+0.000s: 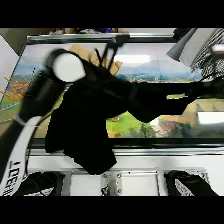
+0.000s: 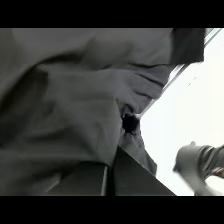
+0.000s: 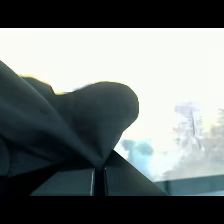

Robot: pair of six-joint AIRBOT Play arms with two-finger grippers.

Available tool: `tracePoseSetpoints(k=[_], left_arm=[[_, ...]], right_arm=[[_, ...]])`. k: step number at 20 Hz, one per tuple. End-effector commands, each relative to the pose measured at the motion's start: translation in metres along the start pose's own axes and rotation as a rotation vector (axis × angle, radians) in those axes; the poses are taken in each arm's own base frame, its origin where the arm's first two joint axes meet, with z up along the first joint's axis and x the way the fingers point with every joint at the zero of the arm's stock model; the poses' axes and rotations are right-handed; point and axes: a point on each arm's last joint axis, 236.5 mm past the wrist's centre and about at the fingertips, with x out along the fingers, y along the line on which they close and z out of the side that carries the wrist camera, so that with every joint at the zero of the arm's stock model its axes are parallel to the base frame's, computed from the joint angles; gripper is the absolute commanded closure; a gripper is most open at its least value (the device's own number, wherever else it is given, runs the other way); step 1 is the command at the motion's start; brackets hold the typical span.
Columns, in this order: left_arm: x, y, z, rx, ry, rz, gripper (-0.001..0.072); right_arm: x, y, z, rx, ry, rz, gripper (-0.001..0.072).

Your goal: Fold the clothes and pants, and hang the long-sleeved shirts on hangers.

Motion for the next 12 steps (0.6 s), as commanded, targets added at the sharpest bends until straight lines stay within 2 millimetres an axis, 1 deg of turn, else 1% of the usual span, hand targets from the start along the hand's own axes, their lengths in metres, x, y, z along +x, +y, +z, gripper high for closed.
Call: tracePoseSetpoints(k=[1, 2, 3, 4, 6, 7, 9, 11, 12], left_arm=[[-0.102, -0.055, 0.055, 0.186, -0.277, -0.043, 0.0690], [-0.114, -0.059, 0.061, 0.199, -0.319, -0.046, 0.0690], [-0.120, -0.055, 0.062, 0.190, -0.342, -0.036, 0.0690], [-0.119, -0.045, 0.059, 0.171, -0.339, -0.020, 0.0690], [-0.106, -0.005, 0.042, 0.100, -0.267, 0.046, 0.0691], [-0.097, 0.021, 0.029, 0.055, -0.205, 0.086, 0.0690], [-0.070, 0.081, -0.008, -0.066, -0.035, 0.159, 0.0690], [-0.042, 0.136, -0.050, -0.165, 0.129, 0.206, 0.0690], [-0.030, 0.161, -0.068, -0.205, 0.188, 0.221, 0.0690]], right_arm=[[-0.107, 0.002, 0.005, 0.070, -0.051, 0.101, 0.0696], [-0.123, 0.002, 0.004, 0.104, -0.064, 0.118, 0.0696], [-0.134, 0.003, 0.000, 0.136, -0.058, 0.133, 0.0696], [-0.142, 0.008, -0.002, 0.172, -0.056, 0.163, 0.0695], [-0.149, 0.027, -0.004, 0.213, -0.046, 0.251, 0.0695], [-0.146, 0.037, -0.005, 0.223, -0.022, 0.283, 0.0696], [-0.127, 0.050, -0.011, 0.246, 0.055, 0.290, 0.0696], [-0.097, 0.073, -0.026, 0.229, 0.180, 0.289, 0.0695], [-0.079, 0.086, -0.039, 0.191, 0.254, 0.282, 0.0695]])
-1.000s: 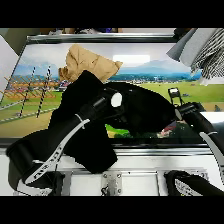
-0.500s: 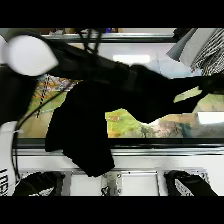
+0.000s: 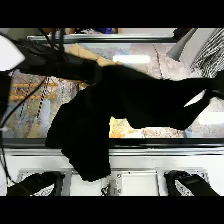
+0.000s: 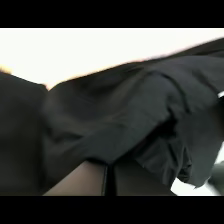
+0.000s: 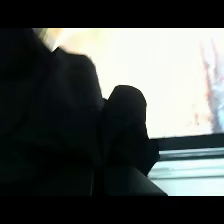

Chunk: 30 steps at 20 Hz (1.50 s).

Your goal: Fold the clothes and pants, and hang the long-sleeved shirts on hangers.

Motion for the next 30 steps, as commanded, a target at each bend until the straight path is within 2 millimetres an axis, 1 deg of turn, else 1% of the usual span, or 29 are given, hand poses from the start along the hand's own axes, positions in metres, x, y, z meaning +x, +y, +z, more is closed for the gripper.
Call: tracePoseSetpoints(k=[1, 2, 3, 4, 5, 7, 9, 11, 13, 14, 15, 16, 19, 21, 23, 25, 27, 30], left_arm=[[0.048, 0.090, -0.067, -0.157, 0.245, 0.082, 0.0690], [0.062, 0.112, -0.081, -0.208, 0.266, 0.100, 0.0690], [0.072, 0.128, -0.093, -0.237, 0.281, 0.106, 0.0690], [0.080, 0.135, -0.105, -0.245, 0.293, 0.085, 0.0690], [0.087, 0.132, -0.114, -0.241, 0.303, 0.035, 0.0690], [0.096, 0.119, -0.135, -0.197, 0.343, -0.076, 0.0690], [0.102, 0.122, -0.160, -0.200, 0.403, -0.082, 0.0690], [0.102, 0.127, -0.167, -0.232, 0.409, -0.082, 0.0690], [0.097, 0.133, -0.163, -0.251, 0.398, -0.082, 0.0687], [0.091, 0.135, -0.159, -0.251, 0.394, -0.081, 0.0485], [0.083, 0.138, -0.152, -0.248, 0.385, -0.080, 0.0148], [0.074, 0.140, -0.141, -0.238, 0.365, -0.074, 0.0025], [0.041, 0.150, -0.107, -0.225, 0.291, -0.043, 0.0026], [0.023, 0.156, -0.089, -0.213, 0.226, -0.011, 0.0026], [0.008, 0.165, -0.079, -0.215, 0.168, 0.025, 0.0026], [-0.003, 0.176, -0.076, -0.239, 0.135, 0.075, 0.0027], [-0.015, 0.203, -0.080, -0.265, 0.123, 0.189, 0.0027], [-0.036, 0.264, -0.099, -0.326, 0.159, 0.461, 0.0026]], right_arm=[[0.056, 0.015, -0.035, -0.006, 0.209, -0.039, 0.0695], [0.078, 0.014, -0.044, 0.005, 0.259, -0.088, 0.0695], [0.098, 0.017, -0.052, 0.011, 0.300, -0.117, 0.0695], [0.114, 0.024, -0.058, 0.006, 0.333, -0.123, 0.0695], [0.128, 0.031, -0.063, -0.012, 0.355, -0.130, 0.0695], [0.148, 0.052, -0.071, -0.047, 0.382, -0.125, 0.0695], [0.161, 0.069, -0.081, -0.101, 0.407, -0.117, 0.0695], [0.168, 0.077, -0.090, -0.130, 0.430, -0.120, 0.0694], [0.172, 0.079, -0.093, -0.139, 0.445, -0.124, 0.0694], [0.172, 0.079, -0.093, -0.139, 0.446, -0.126, 0.0694], [0.172, 0.079, -0.093, -0.139, 0.445, -0.126, 0.0694], [0.172, 0.079, -0.093, -0.139, 0.445, -0.125, 0.0693], [0.172, 0.079, -0.093, -0.139, 0.446, -0.125, 0.0692], [0.172, 0.079, -0.093, -0.139, 0.447, -0.125, 0.0692], [0.172, 0.079, -0.093, -0.139, 0.446, -0.126, 0.0692], [0.172, 0.079, -0.094, -0.139, 0.447, -0.125, 0.0692], [0.172, 0.079, -0.094, -0.139, 0.447, -0.126, 0.0692], [0.172, 0.079, -0.094, -0.139, 0.447, -0.125, 0.0692]])
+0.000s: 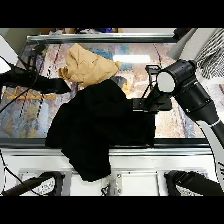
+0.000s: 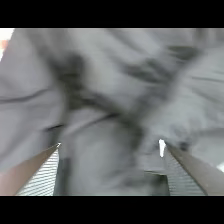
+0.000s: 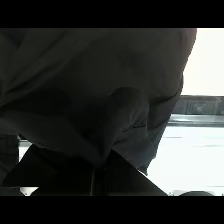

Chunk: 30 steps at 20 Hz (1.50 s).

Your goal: Fold the clothes and pants, and hang the long-sleeved shirts on hangers.

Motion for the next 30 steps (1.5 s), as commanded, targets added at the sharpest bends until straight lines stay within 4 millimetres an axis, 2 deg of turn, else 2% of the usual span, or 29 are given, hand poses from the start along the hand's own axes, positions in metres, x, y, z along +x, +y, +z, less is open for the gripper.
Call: tracePoseSetpoints(k=[1, 4, 5, 7, 10, 13, 16, 21, 24, 28, 30], left_arm=[[-0.013, 0.084, -0.001, -0.099, -0.009, 0.339, 0.0026], [-0.017, 0.156, -0.013, -0.138, 0.026, 0.621, 0.0027], [-0.010, 0.173, -0.019, -0.133, 0.041, 0.676, 0.0027], [0.016, 0.191, -0.029, -0.091, 0.058, 0.708, 0.0027], [0.060, 0.205, -0.038, -0.071, 0.056, 0.687, 0.0027], [0.084, 0.232, -0.054, -0.057, 0.125, 0.755, 0.0027], [0.094, 0.257, -0.067, -0.012, 0.203, 0.821, 0.0027], [0.106, 0.289, -0.081, -0.089, 0.202, 0.834, 0.0027], [0.116, 0.297, -0.080, -0.084, 0.187, 0.826, 0.0027], [0.122, 0.297, -0.062, -0.051, 0.112, 0.811, 0.0027], [0.123, 0.297, -0.060, -0.048, 0.103, 0.810, 0.0027]], right_arm=[[0.000, 0.000, 0.000, -0.001, 0.001, 0.000, 0.0692], [0.001, 0.000, 0.000, -0.001, 0.002, 0.000, 0.0692], [0.001, 0.000, 0.000, -0.001, 0.002, 0.000, 0.0692], [0.001, 0.000, 0.000, -0.001, 0.002, 0.000, 0.0692], [0.002, 0.001, 0.000, -0.001, 0.005, -0.002, 0.0692], [0.002, 0.001, 0.000, -0.001, 0.006, -0.003, 0.0692], [0.003, 0.001, 0.000, -0.001, 0.007, -0.003, 0.0692], [0.003, 0.001, 0.000, -0.001, 0.008, -0.004, 0.0692], [0.004, 0.001, 0.000, -0.001, 0.010, -0.005, 0.0692], [0.004, 0.001, 0.000, 0.000, 0.010, -0.005, 0.0692], [0.004, 0.001, 0.000, 0.000, 0.010, -0.006, 0.0692]])
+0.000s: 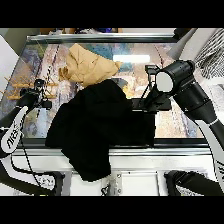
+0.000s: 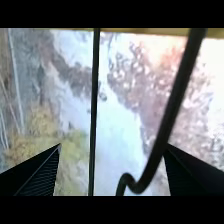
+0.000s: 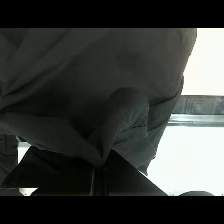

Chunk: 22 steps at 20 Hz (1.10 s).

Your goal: Fold the clothes and pants, and hang the long-sleeved shirts on hangers.

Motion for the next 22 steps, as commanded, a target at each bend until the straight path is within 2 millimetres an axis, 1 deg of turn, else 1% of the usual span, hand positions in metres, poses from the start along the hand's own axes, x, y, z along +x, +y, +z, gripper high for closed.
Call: tracePoseSetpoints(k=[1, 3, 5, 7, 8, 10, 11, 12, 13, 15, 17, 19, 22], left_arm=[[0.002, -0.002, 0.009, 0.000, -0.040, -0.007, 0.0027], [0.006, -0.002, 0.006, 0.008, -0.029, -0.004, 0.0027], [0.013, 0.000, -0.002, 0.002, 0.002, -0.002, 0.0027], [0.015, 0.001, -0.006, 0.002, 0.019, 0.001, 0.0028], [0.014, 0.001, -0.005, 0.002, 0.015, 0.001, 0.0064], [0.011, 0.003, -0.004, -0.001, 0.009, 0.002, 0.0426], [0.010, 0.003, -0.003, -0.002, 0.008, 0.002, 0.0566], [0.009, 0.004, -0.003, -0.003, 0.004, 0.003, 0.0658], [0.008, 0.005, -0.001, -0.004, -0.002, 0.004, 0.0690], [0.002, 0.008, 0.003, -0.009, -0.016, 0.008, 0.0690], [-0.009, 0.013, 0.009, -0.019, -0.045, 0.014, 0.0690], [-0.028, 0.022, 0.019, -0.035, -0.088, 0.023, 0.0690], [-0.068, 0.041, 0.035, -0.074, -0.178, 0.042, 0.0690]], right_arm=[[0.000, 0.000, 0.000, 0.000, 0.001, 0.000, 0.0692], [0.000, 0.000, 0.000, 0.000, 0.001, 0.000, 0.0692], [0.000, 0.000, 0.000, 0.000, 0.001, 0.000, 0.0692], [0.000, 0.000, 0.000, 0.000, 0.001, 0.000, 0.0692], [0.000, 0.000, 0.000, 0.000, 0.001, 0.000, 0.0692], [0.000, 0.000, 0.000, 0.000, 0.001, 0.000, 0.0692], [0.000, 0.000, 0.000, 0.000, 0.001, 0.000, 0.0692], [0.000, 0.000, 0.000, 0.000, 0.001, -0.001, 0.0692], [0.000, 0.000, 0.000, 0.000, 0.001, -0.001, 0.0692], [0.000, 0.000, 0.000, 0.000, 0.001, 0.000, 0.0692], [0.000, 0.000, 0.000, 0.000, 0.001, 0.000, 0.0692], [0.000, 0.000, 0.000, 0.000, 0.001, 0.000, 0.0692], [0.000, 0.000, 0.000, 0.000, 0.001, 0.000, 0.0692]])
